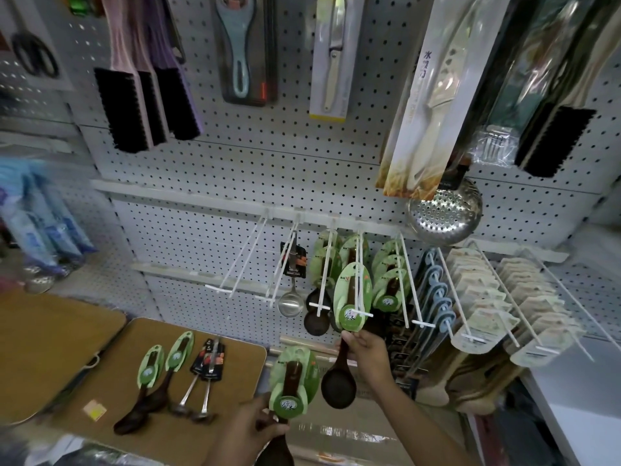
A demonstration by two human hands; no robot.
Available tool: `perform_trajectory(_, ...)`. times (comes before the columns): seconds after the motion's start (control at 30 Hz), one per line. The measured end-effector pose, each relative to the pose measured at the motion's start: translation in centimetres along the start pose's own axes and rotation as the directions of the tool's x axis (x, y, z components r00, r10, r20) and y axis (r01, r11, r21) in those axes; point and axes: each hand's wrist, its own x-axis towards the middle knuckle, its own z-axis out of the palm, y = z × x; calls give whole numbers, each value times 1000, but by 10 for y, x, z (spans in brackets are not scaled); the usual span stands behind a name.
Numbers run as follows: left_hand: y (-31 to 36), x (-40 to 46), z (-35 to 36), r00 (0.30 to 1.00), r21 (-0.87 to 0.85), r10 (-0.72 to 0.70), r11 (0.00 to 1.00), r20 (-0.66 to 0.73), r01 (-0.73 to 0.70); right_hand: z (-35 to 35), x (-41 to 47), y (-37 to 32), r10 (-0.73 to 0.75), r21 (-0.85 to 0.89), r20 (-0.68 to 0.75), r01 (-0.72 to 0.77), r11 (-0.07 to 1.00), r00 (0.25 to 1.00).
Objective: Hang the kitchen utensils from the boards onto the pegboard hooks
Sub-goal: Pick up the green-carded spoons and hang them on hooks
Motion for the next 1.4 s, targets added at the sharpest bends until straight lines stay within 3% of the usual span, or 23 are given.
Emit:
perform_trajectory(0.23, 2, 10, -1, 999, -16, 0, 1000, -34, -1, 0, 10, 16, 111, -230, -72, -124, 965, 991)
perform_trajectory(0.43, 7, 18, 7, 999, -28, 20, 999, -32, -21, 3, -41, 4, -5, -197, 182, 41, 980, 983)
perform_trajectory(0.6, 9, 22, 17, 995, -20, 99, 995, -8, -99, 6, -75, -6, -98, -168, 388, 175, 970, 916)
perform_trajectory(0.93, -3, 27, 26, 998, 11, 62, 998, 12, -62, 13, -89, -19, -129, 58, 375, 116, 992, 918)
perform_trajectory(1.4, -6, 32, 25, 997, -32, 62, 997, -46, -64, 39, -80, -26, -124, 82, 227, 108, 991, 966)
